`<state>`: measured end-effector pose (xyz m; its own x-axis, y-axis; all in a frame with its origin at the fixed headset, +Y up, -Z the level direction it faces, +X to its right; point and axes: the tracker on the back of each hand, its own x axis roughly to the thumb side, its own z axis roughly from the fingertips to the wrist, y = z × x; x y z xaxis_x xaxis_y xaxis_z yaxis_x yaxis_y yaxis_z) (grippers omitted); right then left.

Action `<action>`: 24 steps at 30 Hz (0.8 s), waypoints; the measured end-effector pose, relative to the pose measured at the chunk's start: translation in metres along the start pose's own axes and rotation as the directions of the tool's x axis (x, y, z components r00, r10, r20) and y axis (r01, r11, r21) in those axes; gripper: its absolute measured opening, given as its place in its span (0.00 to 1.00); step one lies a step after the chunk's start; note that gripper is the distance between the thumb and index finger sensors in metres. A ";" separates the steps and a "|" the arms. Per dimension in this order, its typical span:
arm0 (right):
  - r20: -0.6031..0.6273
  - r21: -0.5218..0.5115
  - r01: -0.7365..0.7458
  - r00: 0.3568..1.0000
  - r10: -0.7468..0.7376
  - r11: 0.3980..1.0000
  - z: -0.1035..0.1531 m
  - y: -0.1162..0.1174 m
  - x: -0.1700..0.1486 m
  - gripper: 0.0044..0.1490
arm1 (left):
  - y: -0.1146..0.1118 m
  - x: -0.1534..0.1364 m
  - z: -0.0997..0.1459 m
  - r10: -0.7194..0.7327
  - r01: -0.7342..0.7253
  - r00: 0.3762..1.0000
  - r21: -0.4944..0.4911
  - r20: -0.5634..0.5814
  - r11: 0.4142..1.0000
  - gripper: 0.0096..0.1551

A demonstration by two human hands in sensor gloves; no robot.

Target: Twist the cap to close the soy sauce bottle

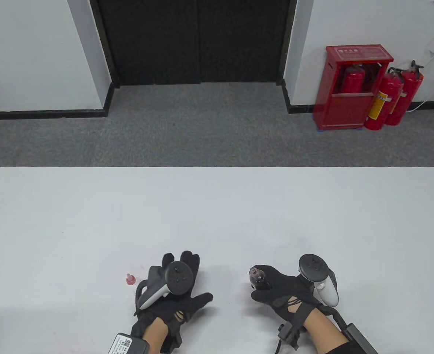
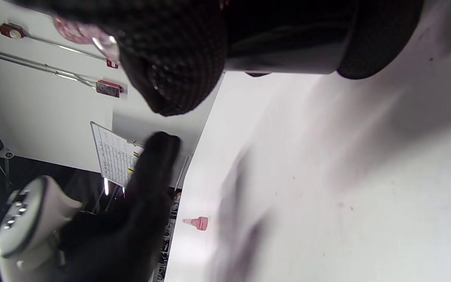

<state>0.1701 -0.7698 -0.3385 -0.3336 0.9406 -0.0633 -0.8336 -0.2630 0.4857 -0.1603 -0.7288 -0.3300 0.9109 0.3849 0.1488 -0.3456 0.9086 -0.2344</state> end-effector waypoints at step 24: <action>0.007 0.000 -0.046 0.999 0.046 0.999 0.002 0.001 -0.001 0.47 | 0.016 -0.138 0.005 0.005 0.067 0.722 0.076 -0.692 0.995 0.49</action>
<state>0.1699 -0.7703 -0.3360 -0.3688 0.9289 -0.0348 -0.8173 -0.3062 0.4881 -0.2922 -0.7666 -0.3498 0.8118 0.1698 -0.5587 -0.3004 0.9419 -0.1502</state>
